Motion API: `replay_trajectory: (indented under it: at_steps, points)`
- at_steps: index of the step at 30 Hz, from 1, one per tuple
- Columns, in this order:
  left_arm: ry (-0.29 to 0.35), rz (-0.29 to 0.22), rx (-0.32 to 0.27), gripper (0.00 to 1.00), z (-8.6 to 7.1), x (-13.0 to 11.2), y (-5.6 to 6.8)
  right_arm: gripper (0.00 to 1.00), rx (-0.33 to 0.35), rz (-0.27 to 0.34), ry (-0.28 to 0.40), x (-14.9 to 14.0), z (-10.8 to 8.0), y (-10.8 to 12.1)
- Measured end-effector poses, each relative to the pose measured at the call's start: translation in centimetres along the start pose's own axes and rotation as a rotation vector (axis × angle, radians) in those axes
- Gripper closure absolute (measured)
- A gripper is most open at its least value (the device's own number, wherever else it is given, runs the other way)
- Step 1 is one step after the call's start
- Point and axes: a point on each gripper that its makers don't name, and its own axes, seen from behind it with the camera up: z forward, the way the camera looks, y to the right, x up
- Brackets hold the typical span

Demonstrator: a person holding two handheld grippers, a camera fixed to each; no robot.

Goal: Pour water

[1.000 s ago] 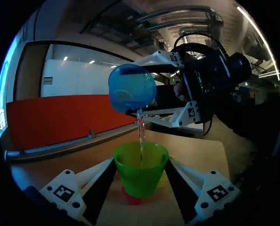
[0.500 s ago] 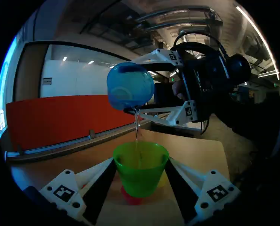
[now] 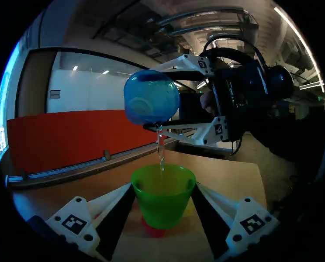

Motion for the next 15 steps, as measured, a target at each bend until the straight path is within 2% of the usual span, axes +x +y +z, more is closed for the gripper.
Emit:
replay_trajectory:
  at_steps: [15]
  points:
    - [0.000,-0.001,0.004,0.15,-0.12,-0.06,-0.21,0.11,-0.005,-0.052,0.005,0.33,0.19,0.22]
